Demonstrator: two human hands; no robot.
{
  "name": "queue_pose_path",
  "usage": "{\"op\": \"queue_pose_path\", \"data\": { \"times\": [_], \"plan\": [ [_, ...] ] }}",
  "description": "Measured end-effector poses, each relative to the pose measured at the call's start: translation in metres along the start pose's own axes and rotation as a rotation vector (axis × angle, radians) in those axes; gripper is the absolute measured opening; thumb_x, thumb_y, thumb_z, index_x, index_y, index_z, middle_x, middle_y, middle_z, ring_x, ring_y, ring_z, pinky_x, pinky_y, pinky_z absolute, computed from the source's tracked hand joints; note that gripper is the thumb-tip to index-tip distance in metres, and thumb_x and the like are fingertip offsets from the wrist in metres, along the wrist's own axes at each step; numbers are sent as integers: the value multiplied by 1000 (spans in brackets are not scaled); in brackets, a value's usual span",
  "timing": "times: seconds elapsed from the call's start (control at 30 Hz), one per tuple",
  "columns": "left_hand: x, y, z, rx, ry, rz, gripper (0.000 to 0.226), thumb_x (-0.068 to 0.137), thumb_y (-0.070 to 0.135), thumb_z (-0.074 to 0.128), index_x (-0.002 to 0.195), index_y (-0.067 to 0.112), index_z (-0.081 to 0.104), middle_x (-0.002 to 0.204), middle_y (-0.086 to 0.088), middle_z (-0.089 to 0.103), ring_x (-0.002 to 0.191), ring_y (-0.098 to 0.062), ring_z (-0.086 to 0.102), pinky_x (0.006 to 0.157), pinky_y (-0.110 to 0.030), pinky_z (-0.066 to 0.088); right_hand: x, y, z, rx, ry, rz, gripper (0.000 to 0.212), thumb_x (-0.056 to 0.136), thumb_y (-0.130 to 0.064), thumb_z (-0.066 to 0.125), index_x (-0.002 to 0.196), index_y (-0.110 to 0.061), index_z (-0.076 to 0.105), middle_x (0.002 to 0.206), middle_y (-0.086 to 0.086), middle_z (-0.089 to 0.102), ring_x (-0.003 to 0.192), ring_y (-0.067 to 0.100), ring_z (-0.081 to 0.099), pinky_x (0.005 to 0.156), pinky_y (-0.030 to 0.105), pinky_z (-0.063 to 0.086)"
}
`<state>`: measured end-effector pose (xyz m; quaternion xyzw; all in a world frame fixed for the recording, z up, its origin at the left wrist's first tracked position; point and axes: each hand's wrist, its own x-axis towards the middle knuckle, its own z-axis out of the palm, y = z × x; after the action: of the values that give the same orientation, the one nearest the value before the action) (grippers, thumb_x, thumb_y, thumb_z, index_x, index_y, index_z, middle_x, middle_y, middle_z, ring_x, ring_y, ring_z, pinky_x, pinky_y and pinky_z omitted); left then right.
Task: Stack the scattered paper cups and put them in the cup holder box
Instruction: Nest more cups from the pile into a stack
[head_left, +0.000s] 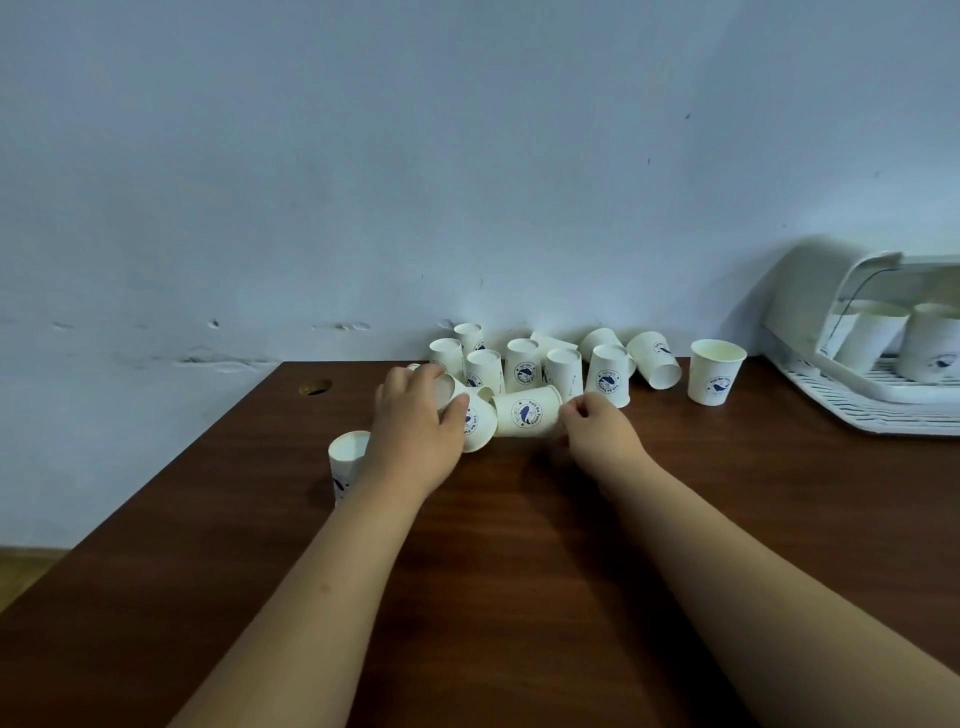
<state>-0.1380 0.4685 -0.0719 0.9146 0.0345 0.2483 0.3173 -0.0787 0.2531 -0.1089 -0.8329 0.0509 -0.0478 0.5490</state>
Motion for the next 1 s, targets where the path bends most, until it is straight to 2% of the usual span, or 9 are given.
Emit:
{"op": "queue_pose_path", "data": {
  "times": [0.17,0.33,0.5,0.57,0.63,0.7,0.77,0.83,1.0],
  "plan": [
    [-3,6,9,-158,71,-65,46,105,33,64,148,15,59,147,-12,52,140,-34,50,118,-45,42,-2,8,-10,165,34,11,18,107,-29,56,96,-17,64,88,5,80,94,32,78,90,52,61],
    [-10,16,23,-292,-57,-99,43,109,39,59,147,19,56,147,-1,56,130,-15,54,102,-28,39,-6,19,-11,330,-69,-50,17,109,-24,60,96,-15,65,93,17,75,82,26,75,88,50,63],
    [-12,15,50,-427,-185,-220,54,91,62,67,134,31,60,128,7,71,118,-19,71,110,-46,55,-11,24,-14,481,-98,-144,15,106,-28,68,95,-20,75,87,5,73,90,21,68,91,40,55],
    [-10,15,57,-475,-231,-232,61,79,73,65,125,34,61,117,12,71,109,-18,76,105,-48,59,-9,25,-17,641,-138,-82,12,106,-30,69,101,-22,77,101,13,77,104,28,74,100,45,56],
    [-10,23,60,-466,-278,-189,48,87,66,70,119,31,63,110,15,70,103,-11,74,100,-34,58,-10,24,-20,731,-212,-45,18,106,-32,70,117,-19,76,125,26,75,122,41,74,111,57,55],
    [-7,28,62,-374,-276,-78,30,101,52,68,114,25,70,106,13,70,99,-6,68,89,-21,50,-11,22,-22,721,-233,-49,25,104,-28,73,127,-20,75,128,27,73,125,48,69,110,70,50],
    [0,28,64,-277,-121,43,22,106,40,64,107,21,75,107,7,68,99,-13,64,90,-28,49,-11,19,-24,687,-150,-54,38,96,-26,82,132,-26,71,124,19,77,119,42,74,106,69,54],
    [12,18,65,-146,88,106,17,101,19,64,114,15,73,118,-3,66,110,-25,63,101,-42,51,-11,18,-29,552,-54,-106,62,84,-35,90,140,-35,62,131,0,75,117,23,76,107,56,59],
    [20,-15,70,251,-123,84,93,78,-4,63,164,18,36,169,-3,39,155,-35,33,128,-46,30,-15,19,-36,154,15,-277,85,82,-33,92,152,-40,45,140,-17,58,123,4,61,105,31,51]
  ]
}}
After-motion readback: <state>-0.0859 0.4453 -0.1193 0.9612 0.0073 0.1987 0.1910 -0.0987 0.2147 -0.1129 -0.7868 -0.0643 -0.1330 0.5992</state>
